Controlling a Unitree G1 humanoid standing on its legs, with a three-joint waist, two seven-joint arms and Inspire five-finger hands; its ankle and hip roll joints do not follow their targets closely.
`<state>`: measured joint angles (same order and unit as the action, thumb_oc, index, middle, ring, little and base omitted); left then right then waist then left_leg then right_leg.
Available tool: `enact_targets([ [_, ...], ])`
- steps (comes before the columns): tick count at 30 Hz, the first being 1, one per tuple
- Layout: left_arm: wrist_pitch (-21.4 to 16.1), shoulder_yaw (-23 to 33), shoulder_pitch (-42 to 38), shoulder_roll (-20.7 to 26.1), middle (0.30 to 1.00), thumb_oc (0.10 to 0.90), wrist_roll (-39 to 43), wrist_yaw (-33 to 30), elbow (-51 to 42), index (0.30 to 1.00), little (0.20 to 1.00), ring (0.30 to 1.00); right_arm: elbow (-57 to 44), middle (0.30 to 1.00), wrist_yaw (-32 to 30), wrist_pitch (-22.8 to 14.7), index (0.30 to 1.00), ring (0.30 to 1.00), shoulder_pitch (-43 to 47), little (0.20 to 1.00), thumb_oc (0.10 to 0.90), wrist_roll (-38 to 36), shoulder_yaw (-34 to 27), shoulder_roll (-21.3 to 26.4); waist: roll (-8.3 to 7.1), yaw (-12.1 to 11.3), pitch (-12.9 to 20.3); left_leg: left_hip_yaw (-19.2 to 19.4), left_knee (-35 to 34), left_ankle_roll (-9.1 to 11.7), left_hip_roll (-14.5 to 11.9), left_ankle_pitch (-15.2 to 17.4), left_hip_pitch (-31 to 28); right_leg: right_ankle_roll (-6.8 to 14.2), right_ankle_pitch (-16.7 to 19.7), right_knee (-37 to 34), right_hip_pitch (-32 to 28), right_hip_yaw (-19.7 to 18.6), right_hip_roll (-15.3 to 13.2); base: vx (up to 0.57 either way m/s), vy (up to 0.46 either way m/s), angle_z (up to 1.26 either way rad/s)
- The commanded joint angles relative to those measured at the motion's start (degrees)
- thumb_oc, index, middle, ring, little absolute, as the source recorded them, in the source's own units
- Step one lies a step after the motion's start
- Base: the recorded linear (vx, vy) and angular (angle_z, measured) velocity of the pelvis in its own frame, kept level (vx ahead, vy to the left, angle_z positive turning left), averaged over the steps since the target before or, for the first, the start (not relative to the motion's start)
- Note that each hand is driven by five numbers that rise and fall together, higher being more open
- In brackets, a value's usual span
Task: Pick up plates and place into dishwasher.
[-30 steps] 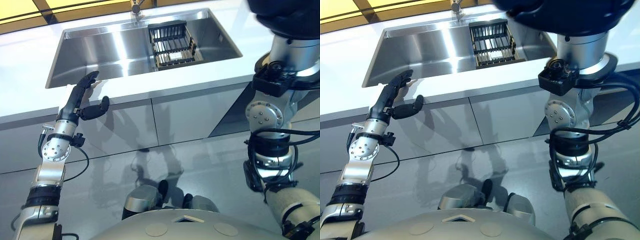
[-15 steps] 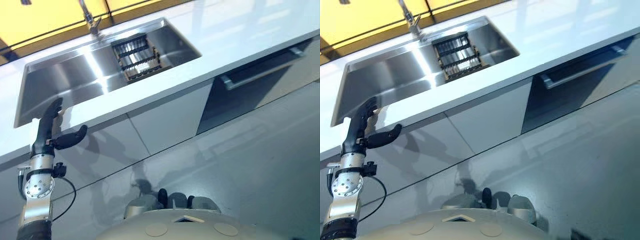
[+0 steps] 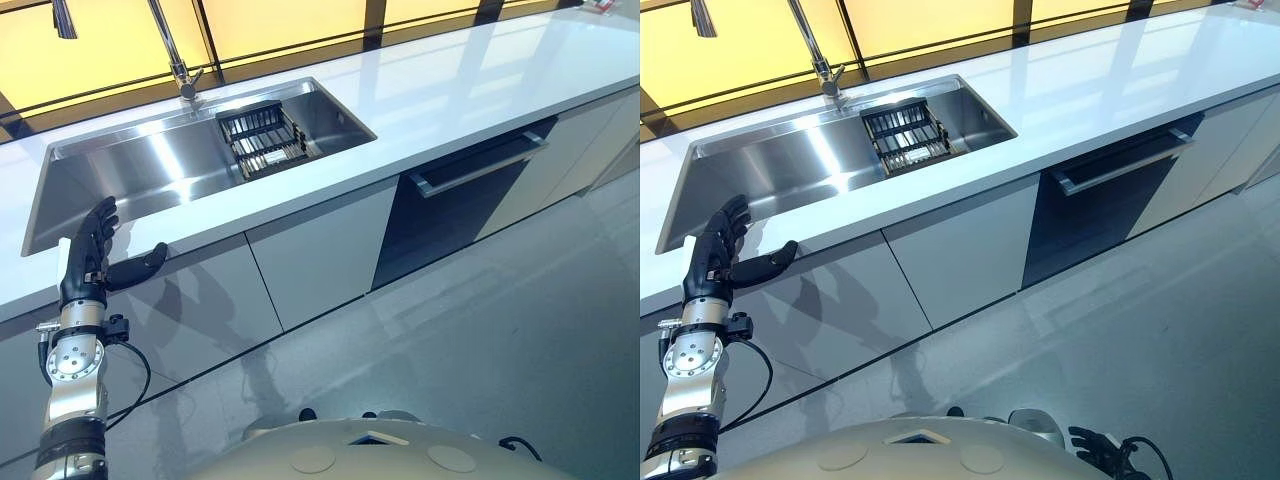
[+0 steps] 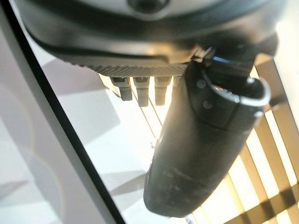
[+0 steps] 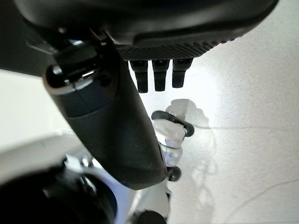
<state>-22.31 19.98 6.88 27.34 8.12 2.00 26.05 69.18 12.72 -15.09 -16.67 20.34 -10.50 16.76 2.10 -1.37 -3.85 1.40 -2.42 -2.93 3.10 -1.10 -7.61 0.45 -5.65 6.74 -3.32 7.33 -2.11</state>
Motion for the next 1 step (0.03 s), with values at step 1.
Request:
enact_targets([
  [1, 5.53, -1.03, 0.68, -2.3, 0.9, 0.8, 2.72, 3.79, 4.39, 0.9, 0.9, 0.9, -1.45, 0.9, -1.65, 0.03, 0.9, 0.9, 2.98, 0.9, 0.8, -2.41, 0.35, 2.28, -0.2, 1.57, -1.49, -0.21, 0.0, -0.38, 2.15, 4.35, -1.64, 2.34, 1.82, -3.37, -2.35, 1.82, 1.79, -0.04, -0.035, 0.06],
])
